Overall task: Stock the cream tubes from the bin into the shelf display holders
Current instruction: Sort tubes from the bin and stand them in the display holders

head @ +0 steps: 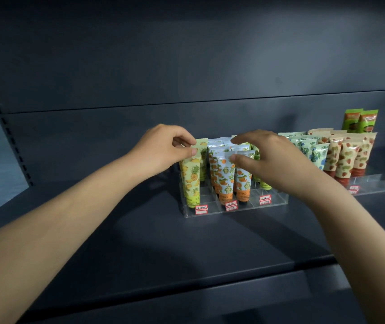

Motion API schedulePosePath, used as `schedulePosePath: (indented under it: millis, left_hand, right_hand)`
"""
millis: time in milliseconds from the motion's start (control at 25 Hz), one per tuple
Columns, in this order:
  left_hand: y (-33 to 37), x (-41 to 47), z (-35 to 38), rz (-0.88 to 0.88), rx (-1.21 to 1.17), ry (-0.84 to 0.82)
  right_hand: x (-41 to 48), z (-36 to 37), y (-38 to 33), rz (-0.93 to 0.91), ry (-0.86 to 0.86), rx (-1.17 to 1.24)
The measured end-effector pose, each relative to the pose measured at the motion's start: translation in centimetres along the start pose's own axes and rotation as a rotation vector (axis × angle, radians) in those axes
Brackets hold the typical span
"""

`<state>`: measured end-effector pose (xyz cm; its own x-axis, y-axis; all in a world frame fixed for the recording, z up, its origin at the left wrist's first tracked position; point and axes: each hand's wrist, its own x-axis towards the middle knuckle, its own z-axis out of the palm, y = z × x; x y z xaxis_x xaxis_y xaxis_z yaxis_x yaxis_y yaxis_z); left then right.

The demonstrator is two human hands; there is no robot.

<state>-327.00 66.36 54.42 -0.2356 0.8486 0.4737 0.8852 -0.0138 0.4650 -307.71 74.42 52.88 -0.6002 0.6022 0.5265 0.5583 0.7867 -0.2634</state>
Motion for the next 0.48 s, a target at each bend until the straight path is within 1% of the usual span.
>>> schedulePosePath:
  millis: [120,240,400,480]
  left_hand:
    - [0.3,-0.5,-0.5,0.004,0.041,0.05]
    - [0.7,-1.5,-1.2,0.027,0.18,0.098]
    - [1.3,-3.7,-2.4,0.042,0.402,0.077]
    - [1.6,-5.5,-2.9,0.034,0.424,0.055]
  right_hand:
    - [0.2,0.0,-0.4,-0.022,0.003,-0.005]
    - [0.5,0.0,-0.8,-0.031,-0.004,-0.048]
    - [-0.1,-0.5,-1.5,-0.018,0.008,-0.128]
    - [-1.1,-1.0,-2.1,-0.005,0.024,-0.123]
